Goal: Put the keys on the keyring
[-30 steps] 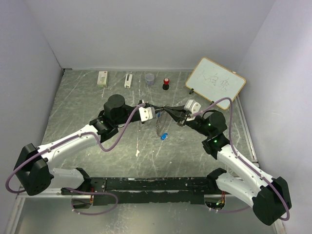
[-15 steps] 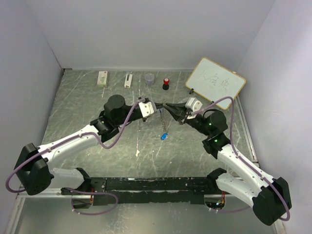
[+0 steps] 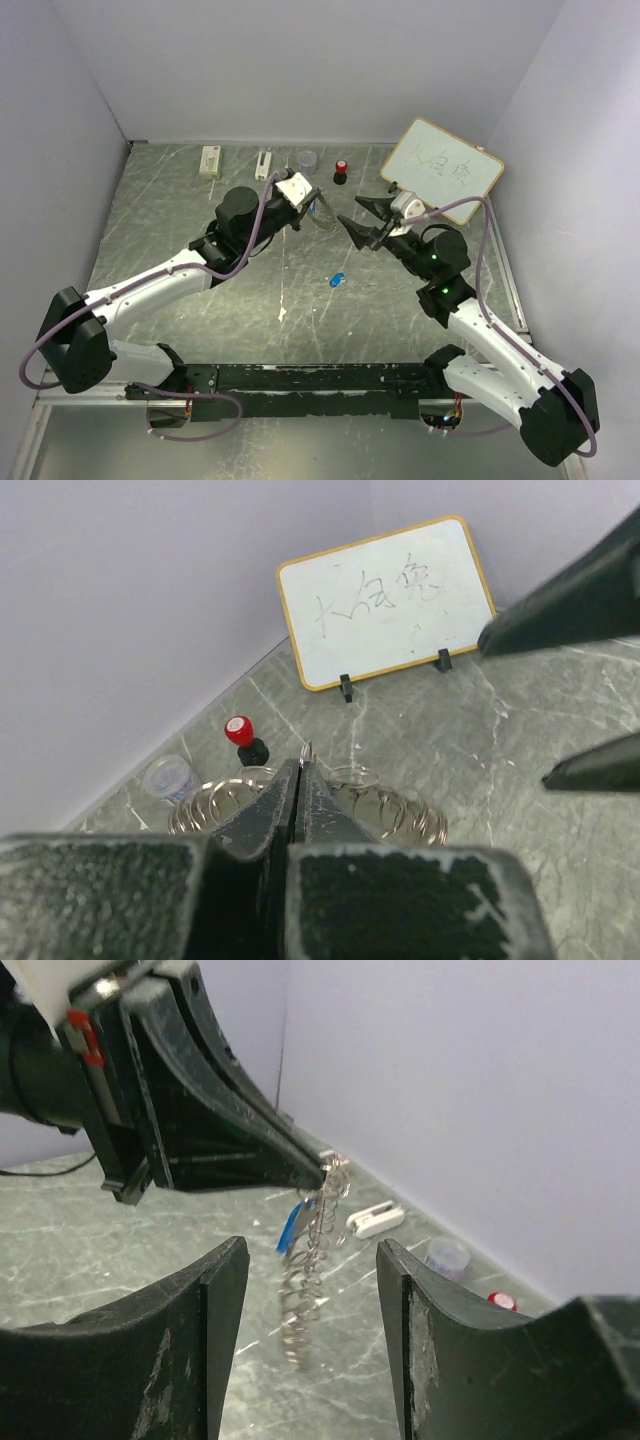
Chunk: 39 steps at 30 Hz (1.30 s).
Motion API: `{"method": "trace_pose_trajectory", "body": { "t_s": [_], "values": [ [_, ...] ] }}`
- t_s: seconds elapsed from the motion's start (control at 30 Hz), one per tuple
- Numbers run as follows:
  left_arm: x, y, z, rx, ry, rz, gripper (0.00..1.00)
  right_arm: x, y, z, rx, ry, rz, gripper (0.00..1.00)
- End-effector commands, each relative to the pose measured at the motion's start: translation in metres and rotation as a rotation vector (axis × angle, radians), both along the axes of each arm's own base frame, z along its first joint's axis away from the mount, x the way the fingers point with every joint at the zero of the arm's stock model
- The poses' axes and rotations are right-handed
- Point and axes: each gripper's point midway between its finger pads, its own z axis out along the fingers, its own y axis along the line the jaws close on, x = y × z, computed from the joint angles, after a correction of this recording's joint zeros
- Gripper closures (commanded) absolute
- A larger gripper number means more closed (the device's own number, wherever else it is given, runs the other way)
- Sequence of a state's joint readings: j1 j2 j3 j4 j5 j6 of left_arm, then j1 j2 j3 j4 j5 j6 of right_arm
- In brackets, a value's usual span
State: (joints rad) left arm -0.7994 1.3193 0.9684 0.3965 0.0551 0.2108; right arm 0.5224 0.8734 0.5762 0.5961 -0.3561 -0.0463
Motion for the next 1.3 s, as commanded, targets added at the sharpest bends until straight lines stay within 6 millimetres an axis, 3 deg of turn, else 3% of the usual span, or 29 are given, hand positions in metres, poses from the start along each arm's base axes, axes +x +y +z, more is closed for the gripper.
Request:
{"method": "trace_pose_trajectory", "body": {
  "t_s": [0.0,0.37,0.93,1.07,1.13,1.17,1.23,1.27],
  "values": [
    [0.008,0.001,0.041,-0.128,-0.019,0.044,0.93,0.009,0.006,-0.009,0.012,0.084,0.005,0.46],
    [-0.001,-0.008,0.049,-0.198,0.046,-0.011,0.93,0.015,0.013,-0.028,0.049,0.094,0.011,0.41],
    [-0.009,-0.022,0.045,-0.229,0.087,-0.054,0.93,0.02,0.041,-0.027,0.088,0.105,0.067,0.37],
    [-0.011,-0.025,0.046,-0.24,0.091,-0.061,0.93,0.033,0.044,-0.039,0.106,0.137,-0.002,0.36],
    [-0.012,-0.026,0.048,-0.248,0.09,-0.065,0.93,0.04,0.041,-0.045,0.114,0.15,-0.043,0.39],
    [-0.012,-0.025,0.049,-0.25,0.09,-0.066,0.93,0.042,0.041,-0.048,0.115,0.153,-0.058,0.45],
    [-0.013,-0.025,0.049,-0.249,0.094,-0.065,0.93,0.046,0.036,-0.05,0.119,0.145,-0.097,0.63],
    [-0.013,-0.025,0.05,-0.248,0.095,-0.065,0.93,0.048,0.033,-0.051,0.114,0.139,-0.114,0.76]
  ]
}}
